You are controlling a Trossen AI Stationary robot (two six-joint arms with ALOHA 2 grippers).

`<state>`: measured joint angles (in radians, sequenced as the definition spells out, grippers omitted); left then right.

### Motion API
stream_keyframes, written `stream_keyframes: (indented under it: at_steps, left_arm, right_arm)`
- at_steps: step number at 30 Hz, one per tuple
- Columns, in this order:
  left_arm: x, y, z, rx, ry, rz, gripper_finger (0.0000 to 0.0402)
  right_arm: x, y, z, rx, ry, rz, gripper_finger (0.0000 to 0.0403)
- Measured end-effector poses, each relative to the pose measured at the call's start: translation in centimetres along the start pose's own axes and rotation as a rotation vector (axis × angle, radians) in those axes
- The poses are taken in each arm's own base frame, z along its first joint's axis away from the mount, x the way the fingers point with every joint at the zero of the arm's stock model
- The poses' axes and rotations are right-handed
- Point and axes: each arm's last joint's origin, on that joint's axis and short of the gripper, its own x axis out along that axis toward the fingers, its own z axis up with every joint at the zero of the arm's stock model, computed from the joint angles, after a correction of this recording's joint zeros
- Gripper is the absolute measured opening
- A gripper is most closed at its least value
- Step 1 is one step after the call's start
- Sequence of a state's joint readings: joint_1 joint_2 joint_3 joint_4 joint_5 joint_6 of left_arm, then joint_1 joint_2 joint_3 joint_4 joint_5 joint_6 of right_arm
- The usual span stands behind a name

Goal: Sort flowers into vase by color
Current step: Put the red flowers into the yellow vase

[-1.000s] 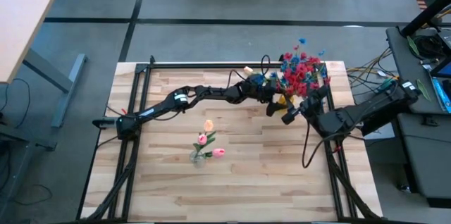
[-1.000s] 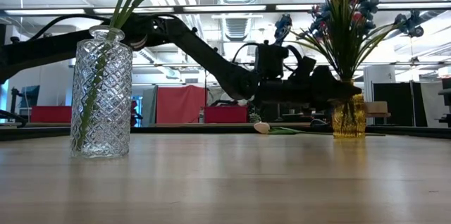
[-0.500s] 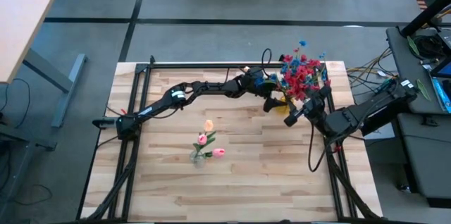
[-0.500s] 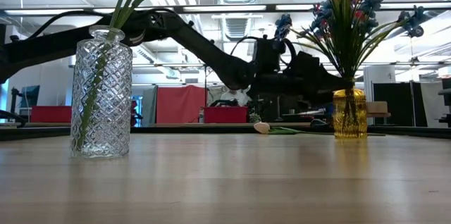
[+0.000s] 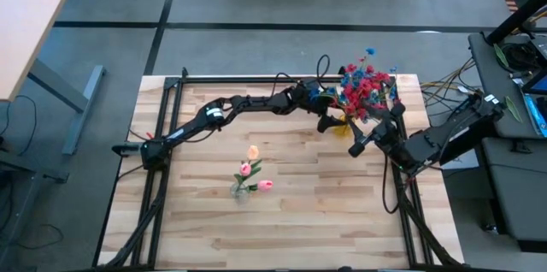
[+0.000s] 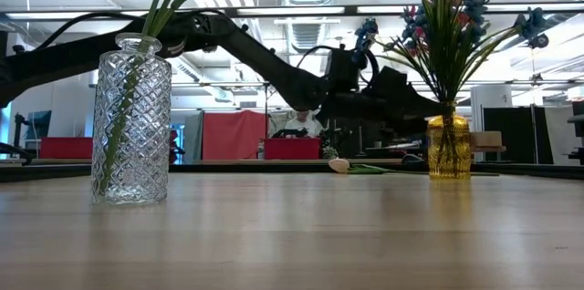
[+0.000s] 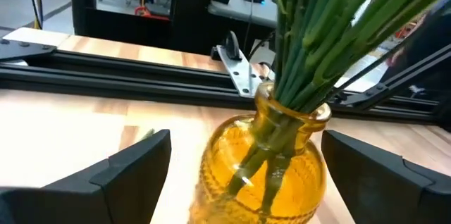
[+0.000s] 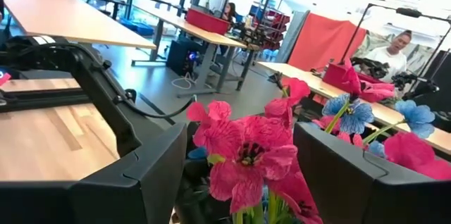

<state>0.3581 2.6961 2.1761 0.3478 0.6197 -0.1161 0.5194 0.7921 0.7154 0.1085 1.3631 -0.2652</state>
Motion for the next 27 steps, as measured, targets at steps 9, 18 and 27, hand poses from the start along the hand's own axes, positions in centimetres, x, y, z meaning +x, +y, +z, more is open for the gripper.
stream_keyframes:
  at_steps: [9, 18, 27]
  left_arm:
    - [0.0, -0.7, 0.8, -0.021, 0.0, -0.054, 0.0349]
    - [-1.5, -0.4, 2.2, -0.035, 0.119, -0.018, 0.0349]
    - [-3.7, 0.6, 2.6, -0.013, 0.313, 0.189, 0.0349]
  right_arm:
    - [0.0, -0.1, 0.3, -0.005, -0.002, 0.0, 0.0254]
    - [-0.1, -0.1, 0.4, -0.006, -0.004, 0.005, 0.0254]
    - [-0.1, -0.1, 0.5, -0.022, -0.005, 0.007, 0.0254]
